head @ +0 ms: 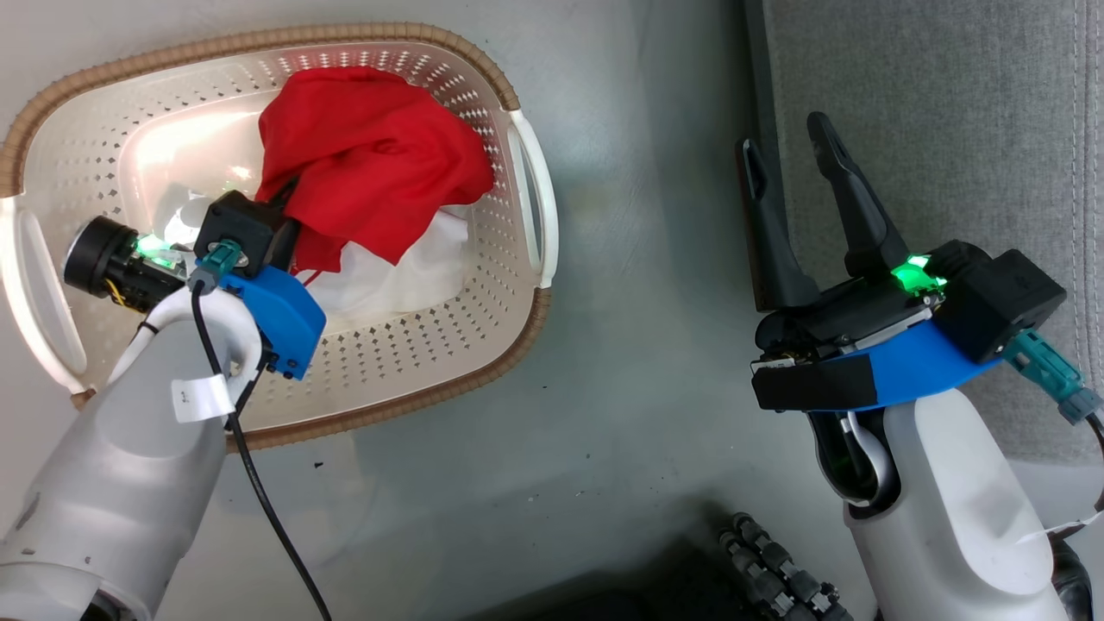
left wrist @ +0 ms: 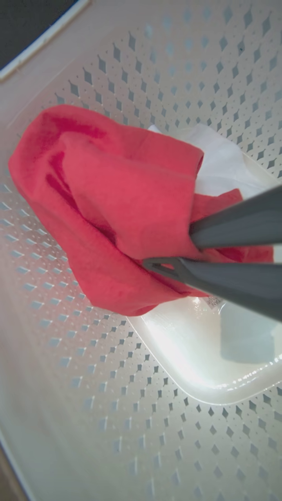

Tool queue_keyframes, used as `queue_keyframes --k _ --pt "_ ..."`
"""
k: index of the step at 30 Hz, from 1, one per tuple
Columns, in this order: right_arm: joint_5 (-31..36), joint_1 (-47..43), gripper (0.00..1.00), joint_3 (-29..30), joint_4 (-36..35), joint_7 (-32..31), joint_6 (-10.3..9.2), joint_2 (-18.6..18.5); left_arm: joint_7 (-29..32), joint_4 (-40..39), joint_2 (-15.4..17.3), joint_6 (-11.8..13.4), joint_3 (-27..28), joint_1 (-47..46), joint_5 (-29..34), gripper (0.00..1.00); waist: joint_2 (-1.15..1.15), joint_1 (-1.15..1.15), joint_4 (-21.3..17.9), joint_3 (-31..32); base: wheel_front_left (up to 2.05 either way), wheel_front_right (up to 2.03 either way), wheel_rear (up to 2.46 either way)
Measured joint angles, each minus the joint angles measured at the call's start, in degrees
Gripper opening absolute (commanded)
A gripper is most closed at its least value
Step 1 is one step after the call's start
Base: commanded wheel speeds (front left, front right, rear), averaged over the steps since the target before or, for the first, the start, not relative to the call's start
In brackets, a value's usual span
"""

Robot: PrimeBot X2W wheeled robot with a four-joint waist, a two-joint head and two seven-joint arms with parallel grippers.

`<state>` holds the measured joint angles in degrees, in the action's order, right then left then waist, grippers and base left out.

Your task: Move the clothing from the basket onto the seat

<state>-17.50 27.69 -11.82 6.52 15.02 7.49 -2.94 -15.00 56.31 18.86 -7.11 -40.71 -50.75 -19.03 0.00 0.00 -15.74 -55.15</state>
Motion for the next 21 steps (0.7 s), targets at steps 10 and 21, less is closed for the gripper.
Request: queue_keyframes --k 10,21 --pt "1.51 -0.01 1.00 0.33 0.82 0.01 0.00 0.01 0.00 -0.54 -2.14 -0.27 -0.04 0.59 -1.16 0.00 0.00 0.00 1.38 2.11 0.00 0.00 0.00" --pt "4.95 -2.19 1.00 3.33 3.54 0.02 0.00 0.04 0.01 -6.76 -5.16 -0.29 -0.67 7.54 -2.68 0.00 0.00 -0.01 4.07 12.78 0.00 0.00 0.00"
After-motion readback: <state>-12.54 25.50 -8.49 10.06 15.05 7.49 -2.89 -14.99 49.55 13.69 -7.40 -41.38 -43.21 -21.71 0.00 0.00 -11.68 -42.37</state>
